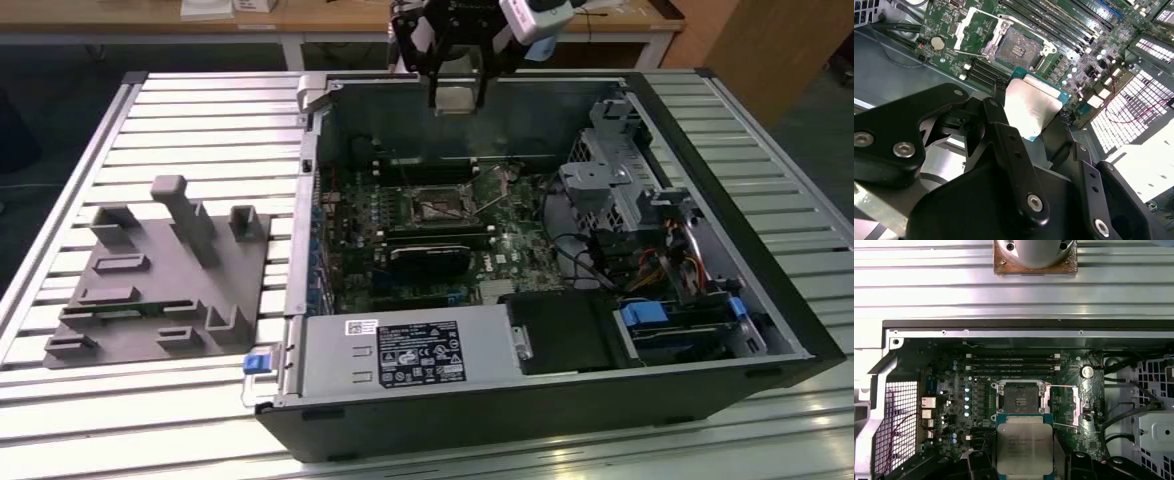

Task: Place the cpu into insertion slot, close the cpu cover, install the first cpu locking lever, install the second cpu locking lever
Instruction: 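Place the cpu into insertion slot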

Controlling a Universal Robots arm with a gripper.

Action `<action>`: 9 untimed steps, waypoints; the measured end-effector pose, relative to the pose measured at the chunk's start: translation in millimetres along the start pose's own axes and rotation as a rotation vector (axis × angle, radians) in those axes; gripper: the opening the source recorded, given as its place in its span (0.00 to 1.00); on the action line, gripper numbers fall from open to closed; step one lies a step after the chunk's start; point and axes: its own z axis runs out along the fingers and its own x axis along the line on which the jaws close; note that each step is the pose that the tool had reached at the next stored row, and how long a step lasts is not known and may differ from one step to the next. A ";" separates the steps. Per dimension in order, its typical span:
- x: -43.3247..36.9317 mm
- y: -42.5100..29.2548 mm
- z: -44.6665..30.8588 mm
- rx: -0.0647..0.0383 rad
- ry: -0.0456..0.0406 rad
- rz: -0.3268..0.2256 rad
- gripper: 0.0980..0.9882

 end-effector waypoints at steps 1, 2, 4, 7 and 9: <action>0.0 -0.1 0.9 0.000 0.0000 0.000 0.50; 0.0 -0.2 2.0 0.000 0.0000 0.000 0.50; -0.1 -0.5 5.1 0.000 0.0000 0.000 0.50; -0.2 -1.1 10.5 0.000 0.0000 0.000 0.50; -0.3 -1.4 14.2 0.000 0.0000 0.000 0.50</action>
